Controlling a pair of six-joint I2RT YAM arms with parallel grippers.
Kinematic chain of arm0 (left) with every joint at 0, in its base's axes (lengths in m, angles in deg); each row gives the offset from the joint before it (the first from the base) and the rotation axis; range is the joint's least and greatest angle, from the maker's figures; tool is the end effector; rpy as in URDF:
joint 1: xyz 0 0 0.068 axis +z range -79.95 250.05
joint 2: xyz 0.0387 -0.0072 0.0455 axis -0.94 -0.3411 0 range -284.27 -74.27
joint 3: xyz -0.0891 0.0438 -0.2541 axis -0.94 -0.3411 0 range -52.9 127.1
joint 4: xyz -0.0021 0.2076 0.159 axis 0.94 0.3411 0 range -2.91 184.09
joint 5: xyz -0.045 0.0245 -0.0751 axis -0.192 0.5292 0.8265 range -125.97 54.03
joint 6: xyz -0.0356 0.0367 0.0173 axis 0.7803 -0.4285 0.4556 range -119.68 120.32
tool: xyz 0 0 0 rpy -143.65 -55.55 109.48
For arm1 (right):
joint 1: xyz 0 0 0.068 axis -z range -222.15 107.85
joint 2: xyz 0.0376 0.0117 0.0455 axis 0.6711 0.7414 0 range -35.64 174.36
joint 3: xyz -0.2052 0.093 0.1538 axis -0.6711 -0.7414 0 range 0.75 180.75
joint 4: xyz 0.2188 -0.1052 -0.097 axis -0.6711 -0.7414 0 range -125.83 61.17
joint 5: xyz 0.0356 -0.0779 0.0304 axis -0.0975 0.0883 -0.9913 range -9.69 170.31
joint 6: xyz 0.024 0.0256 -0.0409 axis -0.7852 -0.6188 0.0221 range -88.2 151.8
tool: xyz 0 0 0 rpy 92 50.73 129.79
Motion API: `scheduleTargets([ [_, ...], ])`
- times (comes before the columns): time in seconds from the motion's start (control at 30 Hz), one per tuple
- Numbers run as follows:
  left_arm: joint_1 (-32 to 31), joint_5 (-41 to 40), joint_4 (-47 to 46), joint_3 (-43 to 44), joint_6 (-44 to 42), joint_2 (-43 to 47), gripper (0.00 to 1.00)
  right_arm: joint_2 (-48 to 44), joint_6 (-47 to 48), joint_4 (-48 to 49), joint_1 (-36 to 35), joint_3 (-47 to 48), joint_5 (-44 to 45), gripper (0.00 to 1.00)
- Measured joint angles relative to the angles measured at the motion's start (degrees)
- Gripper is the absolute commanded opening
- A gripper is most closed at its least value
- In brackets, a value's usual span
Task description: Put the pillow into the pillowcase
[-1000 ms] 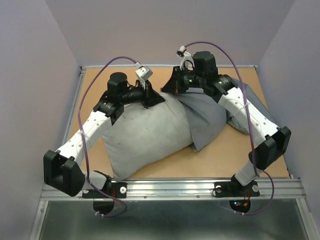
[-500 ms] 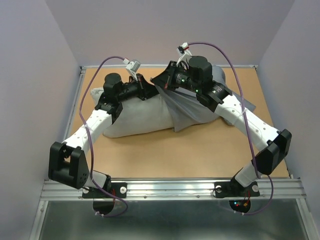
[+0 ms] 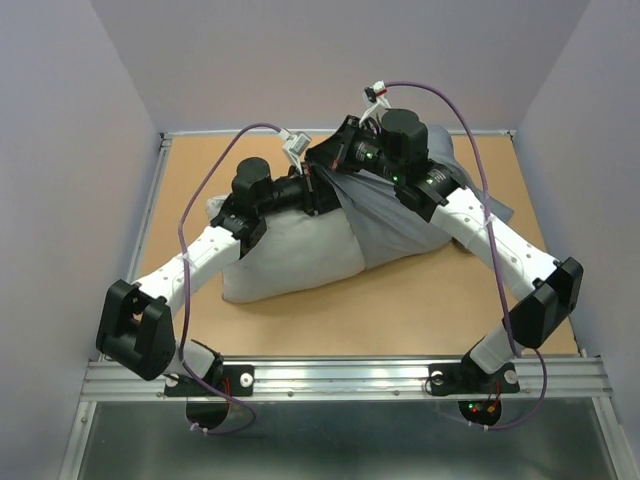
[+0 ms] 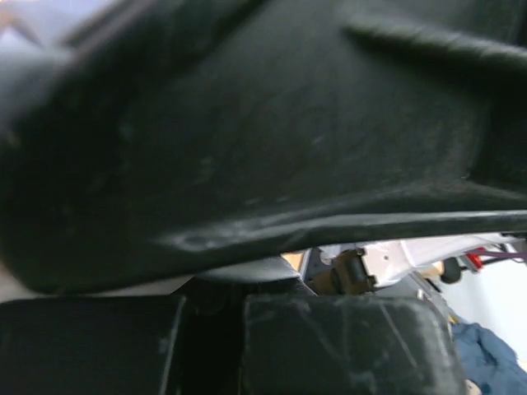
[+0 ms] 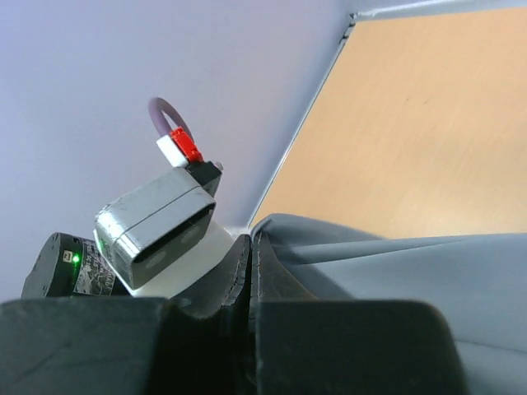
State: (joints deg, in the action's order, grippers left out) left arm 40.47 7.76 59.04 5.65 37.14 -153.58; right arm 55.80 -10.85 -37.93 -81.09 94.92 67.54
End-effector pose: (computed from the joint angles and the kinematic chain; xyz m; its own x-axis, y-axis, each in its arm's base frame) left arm 0.2664 -0.1796 0.3547 -0.4828 -0.2239 -0.8467 0.8291 0.1946 -0.5242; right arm 0.2878 0.2428 0.4370 -0.5945 0.3692 -0.7143 -0.5180 0.5036 0.6914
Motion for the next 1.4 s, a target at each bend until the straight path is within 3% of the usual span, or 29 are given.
scheduleTargets([
  [0.17,1.0,0.8,-1.7,0.5,4.0,-0.1,0.0,-0.4,1.6,0.2,-0.1,0.5,3.6,0.01],
  [0.33,8.1,0.9,-4.0,0.6,5.4,-3.3,0.0,3.9,5.2,2.4,-0.1,0.8,6.7,0.01],
  [0.4,11.4,-0.2,-3.2,0.6,2.0,-6.1,0.0,7.4,7.2,4.4,-0.1,0.8,7.2,0.01],
  [0.43,13.2,-1.5,-1.7,0.7,-0.6,-7.6,0.05,8.4,7.7,4.8,-0.1,0.8,7.3,0.01],
  [0.47,14.4,-2.5,-0.3,0.7,-2.5,-9.0,0.22,10.6,8.4,5.4,-0.1,0.8,7.3,0.0],
  [0.53,17.0,-4.7,3.0,1.2,-7.4,-11.8,0.41,15.0,10.2,7.0,-0.1,0.8,7.3,0.0],
  [0.63,21.0,-6.9,10.5,3.0,-16.7,-15.3,0.62,20.6,12.1,8.3,-0.1,1.0,7.0,0.01],
  [0.67,22.2,-7.4,13.0,3.0,-19.7,-15.2,0.78,21.7,12.4,8.3,-0.1,1.2,7.0,0.01],
  [0.7,22.8,-7.5,15.0,3.1,-22.2,-14.8,0.87,23.2,13.1,8.4,-0.1,1.4,7.0,0.04],
  [0.8,26.3,-9.3,21.8,3.4,-31.0,-11.2,0.99,25.3,14.7,8.5,-0.1,3.5,6.8,0.36],
  [0.83,27.0,-10.2,23.7,3.7,-33.8,-9.7,0.99,26.2,15.8,8.9,-0.1,5.6,6.7,0.57],
  [0.9,27.9,-12.3,29.3,5.6,-39.8,-5.9,0.99,27.2,17.2,9.8,0.4,9.5,6.1,0.76],
  [0.93,27.8,-13.4,33.1,7.7,-43.2,-3.3,0.99,27.3,17.4,10.0,0.5,10.6,5.8,0.8],
  [1.0,27.1,-14.6,39.1,10.7,-50.0,0.3,0.99,26.5,19.2,10.2,1.0,12.1,5.2,0.87],
  [1.13,21.7,-17.3,47.3,10.6,-61.0,9.0,0.99,17.4,21.7,8.4,2.8,7.1,5.3,0.88],
  [1.27,4.7,-20.3,54.0,0.7,-70.5,20.6,0.99,-5.4,22.4,3.7,4.2,-10.5,6.4,0.88],
  [1.4,-10.5,-25.4,60.4,-4.8,-72.4,23.4,0.99,-20.9,21.9,-1.3,4.0,-17.5,8.4,0.87],
])
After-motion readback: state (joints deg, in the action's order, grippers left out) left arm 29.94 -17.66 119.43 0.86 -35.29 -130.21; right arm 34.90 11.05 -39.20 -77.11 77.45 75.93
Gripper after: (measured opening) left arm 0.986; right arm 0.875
